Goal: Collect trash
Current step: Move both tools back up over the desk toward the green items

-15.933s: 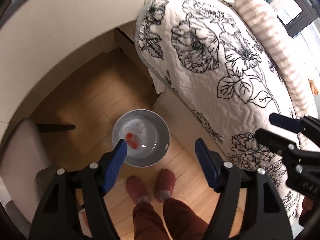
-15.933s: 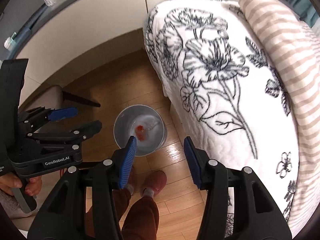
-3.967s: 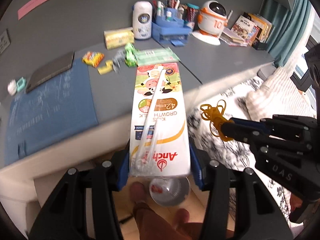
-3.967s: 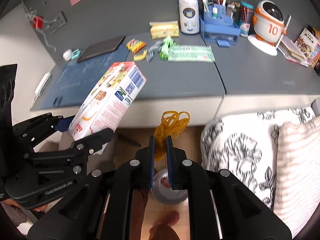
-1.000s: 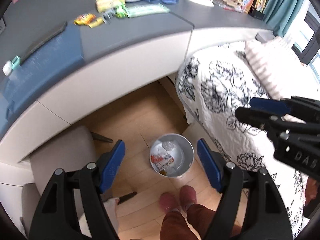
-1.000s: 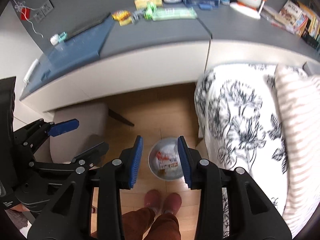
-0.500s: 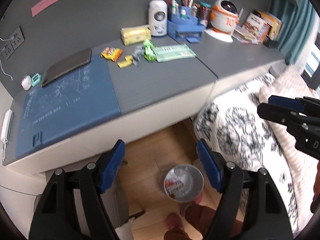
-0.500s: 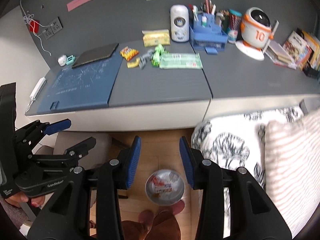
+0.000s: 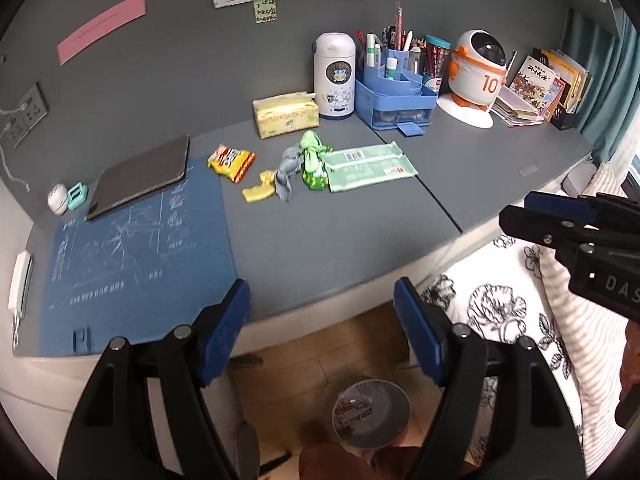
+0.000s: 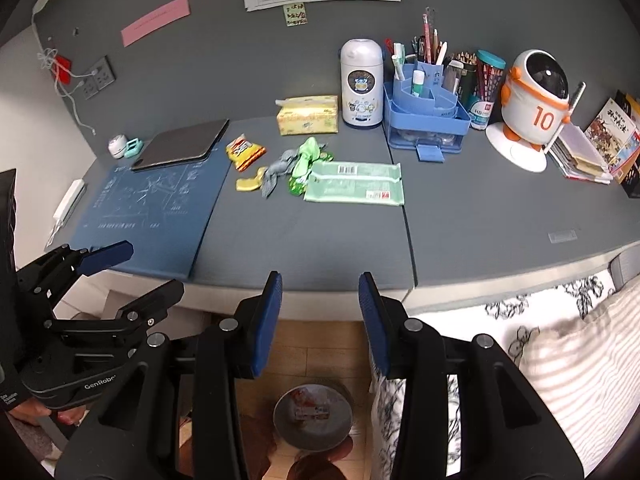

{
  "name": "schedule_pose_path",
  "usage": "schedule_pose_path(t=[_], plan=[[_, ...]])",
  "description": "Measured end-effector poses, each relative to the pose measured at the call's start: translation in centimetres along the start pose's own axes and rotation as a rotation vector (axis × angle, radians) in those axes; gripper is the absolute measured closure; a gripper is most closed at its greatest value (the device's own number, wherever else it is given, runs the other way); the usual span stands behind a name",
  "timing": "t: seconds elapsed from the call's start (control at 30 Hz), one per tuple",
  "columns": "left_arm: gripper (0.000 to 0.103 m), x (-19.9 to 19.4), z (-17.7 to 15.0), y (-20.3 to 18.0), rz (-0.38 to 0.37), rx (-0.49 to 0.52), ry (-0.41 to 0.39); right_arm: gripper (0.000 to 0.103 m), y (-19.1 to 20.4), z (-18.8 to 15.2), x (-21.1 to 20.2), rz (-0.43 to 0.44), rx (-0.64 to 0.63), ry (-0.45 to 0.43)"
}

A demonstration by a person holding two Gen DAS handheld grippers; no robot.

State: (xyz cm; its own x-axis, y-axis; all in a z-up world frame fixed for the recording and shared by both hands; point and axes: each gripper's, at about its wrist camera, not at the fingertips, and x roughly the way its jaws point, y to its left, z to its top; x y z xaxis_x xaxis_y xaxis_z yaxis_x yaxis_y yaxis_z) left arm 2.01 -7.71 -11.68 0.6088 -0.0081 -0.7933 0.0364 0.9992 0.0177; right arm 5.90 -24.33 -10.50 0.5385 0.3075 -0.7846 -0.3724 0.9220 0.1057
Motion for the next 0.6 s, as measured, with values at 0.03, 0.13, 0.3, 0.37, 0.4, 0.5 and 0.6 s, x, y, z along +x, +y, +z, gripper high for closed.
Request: schedule_pose_path(t=[0.03, 0.13, 0.3, 0.37, 0.4, 0.5, 0.6], plan=[[0.029, 0.5, 0.6, 0.2, -0.003, 0.005, -0.001, 0.065, -0.2, 0.6, 0.6, -0.005, 0.004, 0.0], [0.029, 2.7, 2.7, 0.9, -0.034, 0.01, 0.0, 0.065, -0.7, 2.1, 2.3, -0.026, 0.024, 0.0], [0.029, 6.6, 6.0, 1.5, -0.065, 0.06, 0.008, 0.065, -2.2, 4.8, 5.6, -0.067, 0.081, -0.008], [0.029, 8.4, 7.4, 1.7, -0.069, 0.072, 0.009, 0.065, -3.0, 5.7, 7.1, -0.083, 0.101, -0.005], [0.029, 9.3, 8.1, 1.8, -0.072, 0.072, 0.01, 0.065, -3.5, 6.1, 7.9, -0.089, 0.114, -0.004], [0.029, 11.9, 10.0, 1.9, -0.078, 0.066, 0.012, 0.065, -4.8, 7.0, 10.2, -0.107, 0.134, 0.004], [0.029, 14.1, 11.6, 2.0, -0.07, 0.059, 0.006, 0.065, -6.2, 7.7, 12.7, -0.116, 0.144, 0.018]])
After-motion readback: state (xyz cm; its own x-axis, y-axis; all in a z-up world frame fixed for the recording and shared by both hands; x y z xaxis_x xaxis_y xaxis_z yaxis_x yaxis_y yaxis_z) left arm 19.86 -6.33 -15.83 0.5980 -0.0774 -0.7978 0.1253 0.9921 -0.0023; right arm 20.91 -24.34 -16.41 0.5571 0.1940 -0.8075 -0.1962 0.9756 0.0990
